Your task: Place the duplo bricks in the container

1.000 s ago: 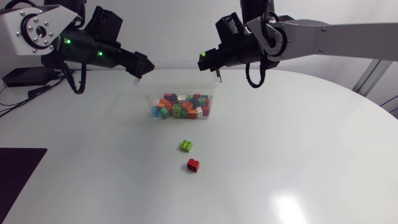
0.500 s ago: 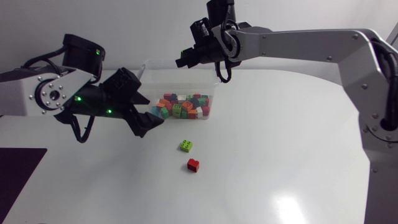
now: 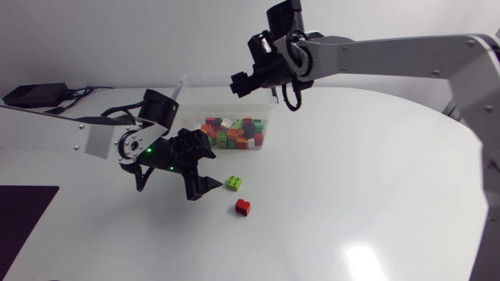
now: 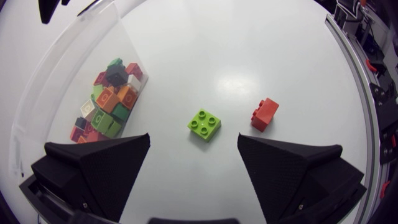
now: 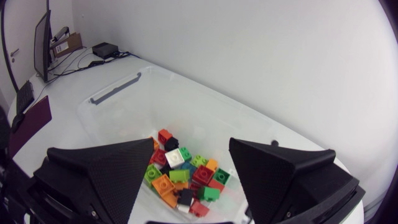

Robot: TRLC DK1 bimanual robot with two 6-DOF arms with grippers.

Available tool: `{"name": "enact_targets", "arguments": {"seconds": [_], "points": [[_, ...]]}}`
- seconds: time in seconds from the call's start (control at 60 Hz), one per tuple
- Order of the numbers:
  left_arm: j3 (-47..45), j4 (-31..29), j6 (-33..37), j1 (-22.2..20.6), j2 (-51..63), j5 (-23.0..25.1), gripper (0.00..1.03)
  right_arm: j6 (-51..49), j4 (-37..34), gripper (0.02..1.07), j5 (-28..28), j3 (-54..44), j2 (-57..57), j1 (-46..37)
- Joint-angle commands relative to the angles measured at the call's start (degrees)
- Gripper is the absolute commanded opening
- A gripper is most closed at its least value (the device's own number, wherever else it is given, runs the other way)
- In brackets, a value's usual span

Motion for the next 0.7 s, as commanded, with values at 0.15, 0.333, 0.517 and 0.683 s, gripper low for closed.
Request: {"name": "enact_targets", "arguments": {"seconds": [0.15, 0.333, 0.517, 0.683], "points": [[9.66, -7.46, 13.60, -0.85, 9.05, 3.69, 0.98, -2.60, 2.78, 0.97, -3.35, -21.03, -16.41, -1.16], [17.57, -14.84, 20.72, -1.11, 15.47, 4.48, 0.98, -4.00, 4.09, 0.97, -5.46, -33.78, -23.79, -0.63], [25.56, -21.52, 26.52, -0.76, 21.88, 5.63, 0.97, -4.97, 4.80, 0.97, -7.22, -40.90, -26.34, -0.11], [30.40, -28.38, 30.30, -1.29, 26.72, 5.71, 0.92, -5.50, 5.94, 0.97, -7.75, -44.68, -26.69, 0.68]]}}
